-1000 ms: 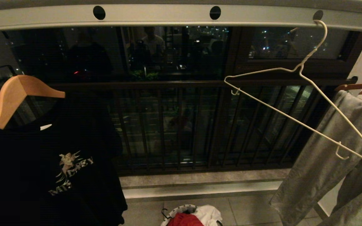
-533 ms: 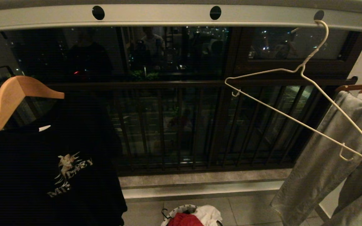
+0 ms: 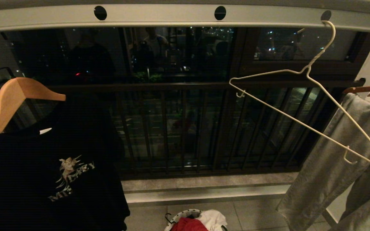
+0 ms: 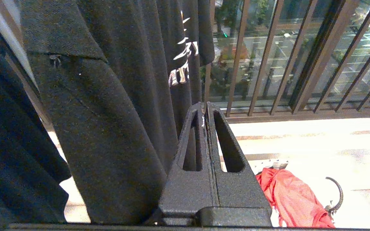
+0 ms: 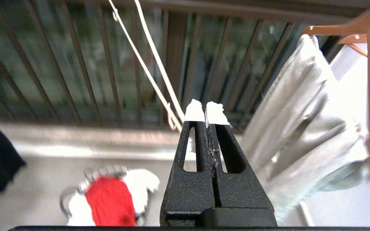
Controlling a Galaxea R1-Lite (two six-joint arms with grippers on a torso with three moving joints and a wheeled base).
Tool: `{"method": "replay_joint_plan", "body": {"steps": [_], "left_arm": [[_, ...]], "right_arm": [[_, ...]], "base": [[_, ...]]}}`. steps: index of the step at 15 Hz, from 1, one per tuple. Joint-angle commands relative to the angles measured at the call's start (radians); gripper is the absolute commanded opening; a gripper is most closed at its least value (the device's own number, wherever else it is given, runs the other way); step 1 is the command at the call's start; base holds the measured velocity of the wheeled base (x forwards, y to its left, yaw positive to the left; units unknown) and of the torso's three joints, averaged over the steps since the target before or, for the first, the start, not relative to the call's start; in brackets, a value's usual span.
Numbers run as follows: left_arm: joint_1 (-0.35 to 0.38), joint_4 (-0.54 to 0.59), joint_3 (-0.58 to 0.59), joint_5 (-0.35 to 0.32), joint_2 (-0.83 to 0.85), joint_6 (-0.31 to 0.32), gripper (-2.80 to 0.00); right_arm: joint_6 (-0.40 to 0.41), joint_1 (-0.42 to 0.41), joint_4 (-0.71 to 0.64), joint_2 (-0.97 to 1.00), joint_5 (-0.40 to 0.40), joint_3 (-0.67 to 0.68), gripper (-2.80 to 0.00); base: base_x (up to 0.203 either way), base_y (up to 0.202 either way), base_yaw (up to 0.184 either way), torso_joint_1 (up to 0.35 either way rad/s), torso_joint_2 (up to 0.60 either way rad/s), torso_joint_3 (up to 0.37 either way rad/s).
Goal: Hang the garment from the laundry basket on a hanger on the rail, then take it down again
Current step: Pick up the clothes rack on the clothesline
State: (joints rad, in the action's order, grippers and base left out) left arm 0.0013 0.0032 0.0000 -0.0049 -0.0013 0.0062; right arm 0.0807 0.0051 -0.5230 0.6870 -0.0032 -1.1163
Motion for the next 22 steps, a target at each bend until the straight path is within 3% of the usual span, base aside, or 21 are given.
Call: {"method": "replay_joint_plan", "body": {"steps": [1, 3, 5, 7, 12, 13, 15, 22], "left_arm": [[0.000, 0.000, 0.002, 0.000, 0.002, 0.000, -2.80], [0.000, 0.000, 0.002, 0.000, 0.000, 0.000, -2.80], [0.000, 0.000, 0.002, 0.000, 0.000, 0.000, -2.80], [0.000, 0.000, 0.002, 0.000, 0.000, 0.000, -2.80], [0.000, 0.000, 0.002, -0.001, 0.000, 0.000, -2.80], [0.000, 0.000, 0.002, 0.000, 0.000, 0.000, -2.80], [0.000, 0.000, 0.002, 0.000, 0.001, 0.000, -2.80], [0.000, 0.000, 0.002, 0.000, 0.000, 0.000, -2.80]], "right_arm": [[0.056, 0.004, -0.173, 0.239, 0.005, -0.213, -2.80], [0.177, 0.016, -0.295, 0.328, 0.013, -0.287, -2.80], [0.237, 0.042, -0.323, 0.389, 0.030, -0.332, -2.80], [0.275, 0.048, -0.363, 0.430, 0.085, -0.378, -2.80], [0.354, 0.050, -0.443, 0.484, 0.105, -0.452, -2.80], [0.385, 0.050, -0.454, 0.482, 0.136, -0.450, 0.00], [0.422, 0.050, -0.462, 0.492, 0.187, -0.453, 0.00], [0.479, 0.041, -0.427, 0.627, 0.190, -0.474, 0.00]], "base": [[0.000, 0.000, 0.000, 0.000, 0.00, 0.000], [0.000, 0.000, 0.000, 0.000, 0.00, 0.000], [0.000, 0.000, 0.000, 0.000, 0.00, 0.000], [0.000, 0.000, 0.000, 0.000, 0.00, 0.000], [0.000, 0.000, 0.000, 0.000, 0.00, 0.000], [0.000, 0.000, 0.000, 0.000, 0.00, 0.000], [0.000, 0.000, 0.000, 0.000, 0.00, 0.000], [0.000, 0.000, 0.000, 0.000, 0.00, 0.000]]}}
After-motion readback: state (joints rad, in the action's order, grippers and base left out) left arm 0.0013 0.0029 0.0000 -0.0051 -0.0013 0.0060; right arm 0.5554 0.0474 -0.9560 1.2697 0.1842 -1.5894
